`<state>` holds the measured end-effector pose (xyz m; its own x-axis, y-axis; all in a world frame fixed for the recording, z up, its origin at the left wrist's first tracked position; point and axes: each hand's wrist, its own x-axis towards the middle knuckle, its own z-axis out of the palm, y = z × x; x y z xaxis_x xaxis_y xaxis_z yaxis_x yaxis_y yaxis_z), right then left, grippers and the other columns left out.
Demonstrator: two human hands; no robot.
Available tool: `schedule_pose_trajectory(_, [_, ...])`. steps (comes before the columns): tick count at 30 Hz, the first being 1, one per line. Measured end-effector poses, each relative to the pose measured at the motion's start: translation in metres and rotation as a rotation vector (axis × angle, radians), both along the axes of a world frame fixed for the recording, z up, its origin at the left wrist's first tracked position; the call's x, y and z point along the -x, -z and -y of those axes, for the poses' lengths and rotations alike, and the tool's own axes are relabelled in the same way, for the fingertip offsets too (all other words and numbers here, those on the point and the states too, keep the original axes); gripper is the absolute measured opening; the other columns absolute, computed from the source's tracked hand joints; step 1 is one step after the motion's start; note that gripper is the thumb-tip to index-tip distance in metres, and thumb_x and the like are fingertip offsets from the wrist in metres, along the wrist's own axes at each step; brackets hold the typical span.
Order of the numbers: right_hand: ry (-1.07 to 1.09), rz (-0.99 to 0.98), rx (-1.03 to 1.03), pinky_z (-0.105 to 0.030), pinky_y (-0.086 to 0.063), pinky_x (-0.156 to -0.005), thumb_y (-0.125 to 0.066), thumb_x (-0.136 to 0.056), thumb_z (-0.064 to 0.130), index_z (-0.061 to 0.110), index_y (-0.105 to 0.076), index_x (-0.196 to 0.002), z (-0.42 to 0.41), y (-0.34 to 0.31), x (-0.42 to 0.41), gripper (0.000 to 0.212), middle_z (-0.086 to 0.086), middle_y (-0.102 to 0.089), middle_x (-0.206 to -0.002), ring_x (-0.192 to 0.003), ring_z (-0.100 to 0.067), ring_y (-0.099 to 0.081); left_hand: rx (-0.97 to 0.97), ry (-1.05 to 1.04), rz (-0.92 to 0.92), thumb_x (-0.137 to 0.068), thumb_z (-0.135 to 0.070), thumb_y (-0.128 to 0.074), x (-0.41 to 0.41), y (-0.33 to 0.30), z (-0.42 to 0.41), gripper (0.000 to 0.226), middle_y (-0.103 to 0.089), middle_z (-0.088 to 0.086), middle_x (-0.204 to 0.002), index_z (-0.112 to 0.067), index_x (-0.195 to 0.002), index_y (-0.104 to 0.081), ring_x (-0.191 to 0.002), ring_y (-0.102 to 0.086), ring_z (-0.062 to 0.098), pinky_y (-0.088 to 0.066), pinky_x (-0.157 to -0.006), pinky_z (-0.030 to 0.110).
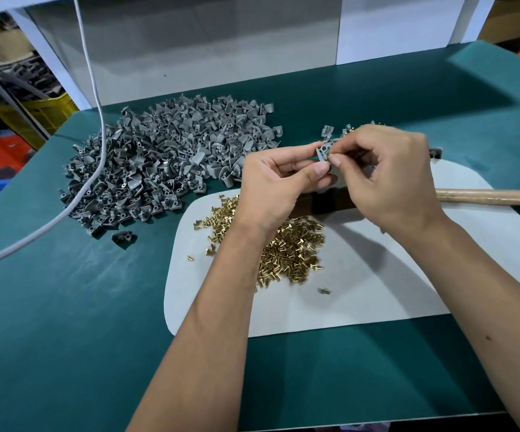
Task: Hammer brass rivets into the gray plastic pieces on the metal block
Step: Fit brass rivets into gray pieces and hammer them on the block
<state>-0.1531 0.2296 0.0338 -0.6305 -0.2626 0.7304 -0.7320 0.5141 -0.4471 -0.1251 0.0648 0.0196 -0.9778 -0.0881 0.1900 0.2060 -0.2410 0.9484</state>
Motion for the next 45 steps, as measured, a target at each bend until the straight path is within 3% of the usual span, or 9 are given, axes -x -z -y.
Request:
schedule_pose_trajectory(13, [0.015, 0.284, 0.104, -0.025, -0.054, -0.07, -0.072, -0.087, 0.01, 0.015, -0.077, -0.086, 0.004, -0.001, 0.001, 0.007, 0.006, -0.071, -0.076, -0.071, -0.012, -0.068, 0.123, -0.085, -0.063, -0.081, 0.016, -0.075, 0.002, 0.004, -0.002, 0.034, -0.077, 0.017, -0.086, 0.007, -0.114, -0.071, -0.079, -0.076, 0.026, -0.064, -0.077, 0.032])
schedule_pose_trajectory(18, [0.014, 0.315, 0.097, -0.029, -0.056, -0.072, -0.072, -0.087, 0.007, 0.014, -0.077, -0.086, 0.001, 0.001, 0.005, 0.009, 0.004, -0.073, -0.078, -0.074, -0.015, -0.069, 0.271, -0.127, -0.092, -0.082, 0.008, -0.078, 0.004, 0.004, -0.004, 0.028, -0.077, 0.013, -0.089, 0.0, -0.109, -0.075, -0.09, -0.076, 0.029, -0.061, -0.09, 0.048])
schedule_pose_trajectory(24, [-0.002, 0.321, -0.032, -0.013, -0.049, -0.076, -0.073, -0.09, 0.016, 0.02, -0.08, -0.093, -0.018, -0.01, 0.014, 0.008, 0.012, -0.071, -0.08, -0.076, -0.001, -0.066, 0.634, -0.259, -0.139, -0.086, -0.007, -0.077, 0.007, 0.007, -0.008, 0.016, -0.076, -0.008, -0.099, -0.018, -0.097, -0.081, -0.103, -0.069, 0.006, -0.052, -0.096, 0.024])
schedule_pose_trajectory(27, [0.108, 0.387, -0.208, -0.024, -0.047, -0.072, -0.074, -0.091, 0.024, 0.022, -0.077, -0.088, -0.044, -0.02, 0.025, 0.005, 0.006, -0.072, -0.077, -0.076, -0.012, -0.067, 0.794, -0.326, -0.065, -0.086, -0.017, -0.081, 0.01, 0.011, -0.004, 0.015, -0.073, -0.01, -0.116, -0.024, -0.099, -0.082, -0.132, -0.049, 0.012, -0.033, -0.115, 0.028])
schedule_pose_trajectory(30, [0.242, 0.573, -0.617, -0.03, -0.047, -0.069, -0.076, -0.086, 0.029, 0.023, -0.074, -0.083, -0.079, -0.023, 0.036, 0.008, 0.004, -0.072, -0.078, -0.081, -0.023, -0.067, 0.787, -0.322, -0.017, -0.084, -0.018, -0.083, 0.012, 0.01, -0.001, 0.015, -0.07, -0.007, -0.124, -0.027, -0.096, -0.083, -0.136, -0.046, 0.018, -0.03, -0.119, 0.037])
schedule_pose_trajectory(32, [0.239, 0.693, -0.795, -0.032, -0.047, -0.071, -0.08, -0.082, 0.035, 0.026, -0.07, -0.087, -0.092, -0.021, 0.037, 0.014, 0.008, -0.07, -0.083, -0.081, -0.022, -0.065, 0.773, -0.317, -0.011, -0.082, -0.018, -0.084, 0.011, 0.008, -0.002, 0.015, -0.071, -0.006, -0.123, -0.027, -0.094, -0.083, -0.132, -0.05, 0.018, -0.034, -0.117, 0.039])
schedule_pose_trajectory(36, [0.147, 0.656, -0.744, -0.028, -0.041, -0.061, -0.084, -0.081, 0.026, 0.023, -0.065, -0.082, -0.096, -0.012, 0.036, 0.02, 0.007, -0.064, -0.078, -0.072, -0.011, -0.058, 0.711, -0.311, 0.01, -0.079, -0.016, -0.087, 0.009, 0.006, -0.001, 0.017, -0.071, -0.004, -0.119, -0.028, -0.09, -0.082, -0.122, -0.059, 0.01, -0.042, -0.112, 0.035])
schedule_pose_trajectory(40, [0.138, 0.645, -0.738, -0.026, -0.04, -0.062, -0.076, -0.09, 0.026, 0.023, -0.058, -0.082, -0.102, -0.011, 0.039, 0.02, 0.005, -0.064, -0.08, -0.075, -0.007, -0.056, 0.69, -0.318, -0.003, -0.077, -0.013, -0.087, 0.007, 0.004, -0.002, 0.016, -0.072, -0.003, -0.115, -0.025, -0.083, -0.081, -0.115, -0.062, 0.003, -0.044, -0.104, 0.02])
schedule_pose_trajectory(45, [0.139, 0.633, -0.42, -0.034, -0.039, -0.065, -0.062, -0.099, 0.032, 0.021, -0.057, -0.091, -0.089, -0.031, 0.037, 0.014, 0.004, -0.066, -0.082, -0.075, -0.017, -0.057, 0.672, -0.284, 0.023, -0.08, -0.009, -0.084, 0.008, 0.002, -0.003, 0.017, -0.072, 0.003, -0.118, -0.025, -0.078, -0.079, -0.109, -0.064, -0.002, -0.042, -0.09, 0.004])
